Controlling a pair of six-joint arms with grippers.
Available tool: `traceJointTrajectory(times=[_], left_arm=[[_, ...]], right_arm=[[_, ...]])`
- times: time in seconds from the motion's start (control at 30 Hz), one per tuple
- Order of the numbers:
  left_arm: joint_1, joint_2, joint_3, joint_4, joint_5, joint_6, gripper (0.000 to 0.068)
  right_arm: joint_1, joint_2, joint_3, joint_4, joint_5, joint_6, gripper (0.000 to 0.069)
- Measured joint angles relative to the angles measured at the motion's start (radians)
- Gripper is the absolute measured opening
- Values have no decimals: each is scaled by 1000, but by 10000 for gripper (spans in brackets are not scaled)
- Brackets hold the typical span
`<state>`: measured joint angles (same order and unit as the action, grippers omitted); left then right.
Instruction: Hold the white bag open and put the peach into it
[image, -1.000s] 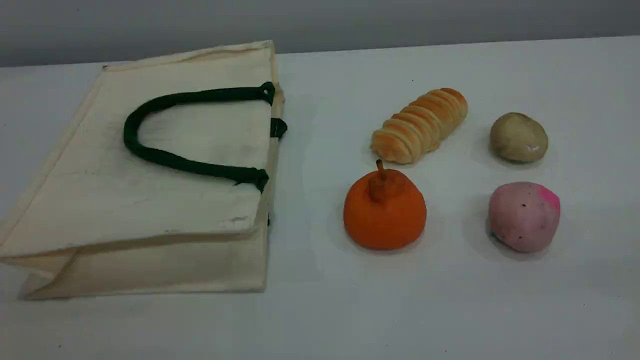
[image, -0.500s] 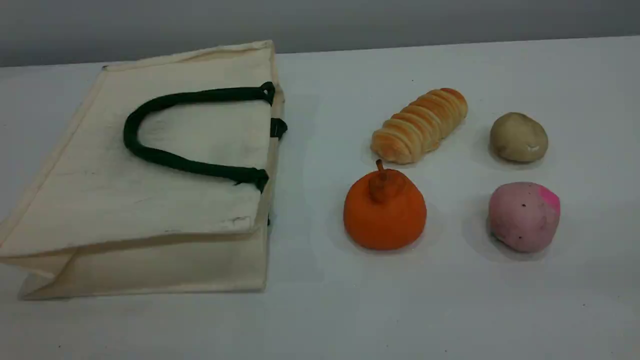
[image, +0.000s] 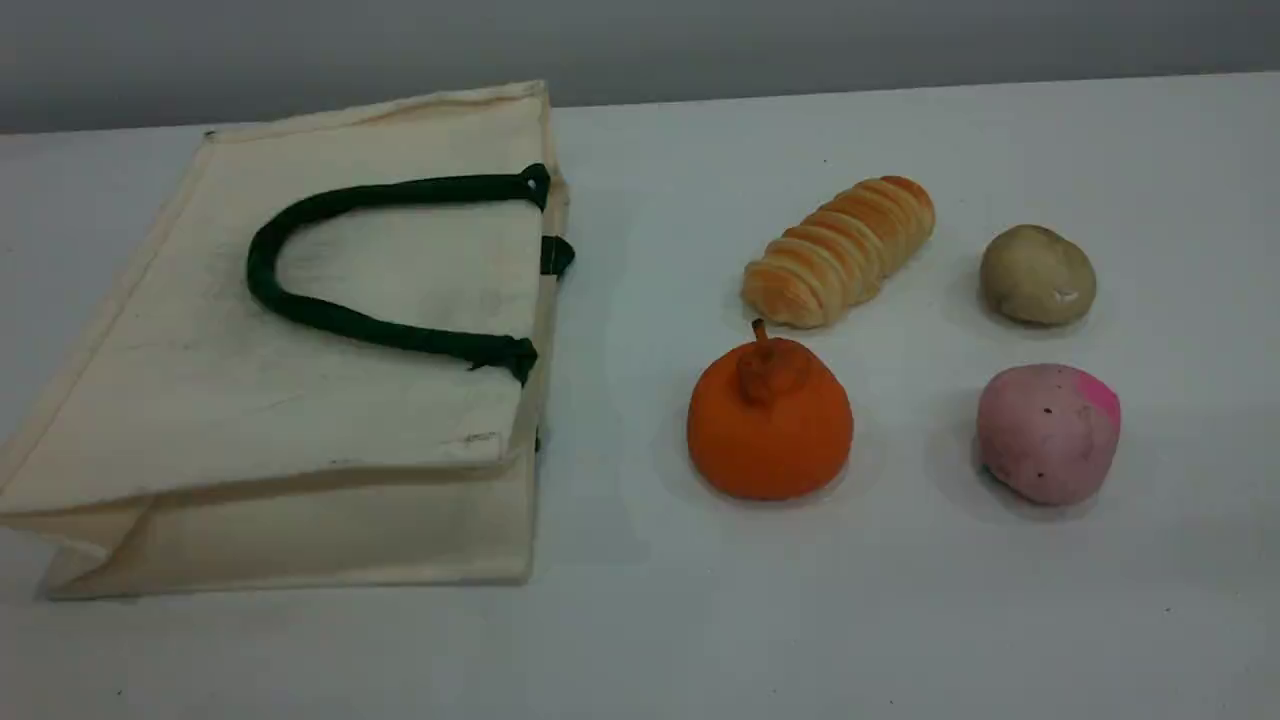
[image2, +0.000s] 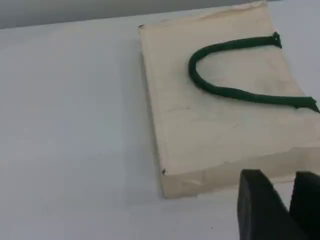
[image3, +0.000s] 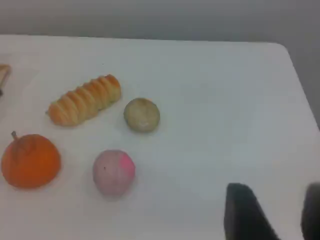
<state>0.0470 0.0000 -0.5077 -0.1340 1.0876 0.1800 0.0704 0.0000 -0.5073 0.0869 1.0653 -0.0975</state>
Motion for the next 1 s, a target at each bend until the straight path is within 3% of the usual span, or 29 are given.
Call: traceJointTrajectory(times=[0.47,0.6,0.8,1.0], left_arm=[[0,11,0,0,-3,-13,192],[0,70,-14,2,-24,-34,192],[-1,211,-84,1,-115,-34,192],[-1,405,-206,3,-162,-33,192]], right_arm=[[12,0,0,0,0,4,205],[37,8,-24,1,-21,9,156],[72,119,-106,-3,-99,9,24],[73,277,-204,18,-162,9,7]])
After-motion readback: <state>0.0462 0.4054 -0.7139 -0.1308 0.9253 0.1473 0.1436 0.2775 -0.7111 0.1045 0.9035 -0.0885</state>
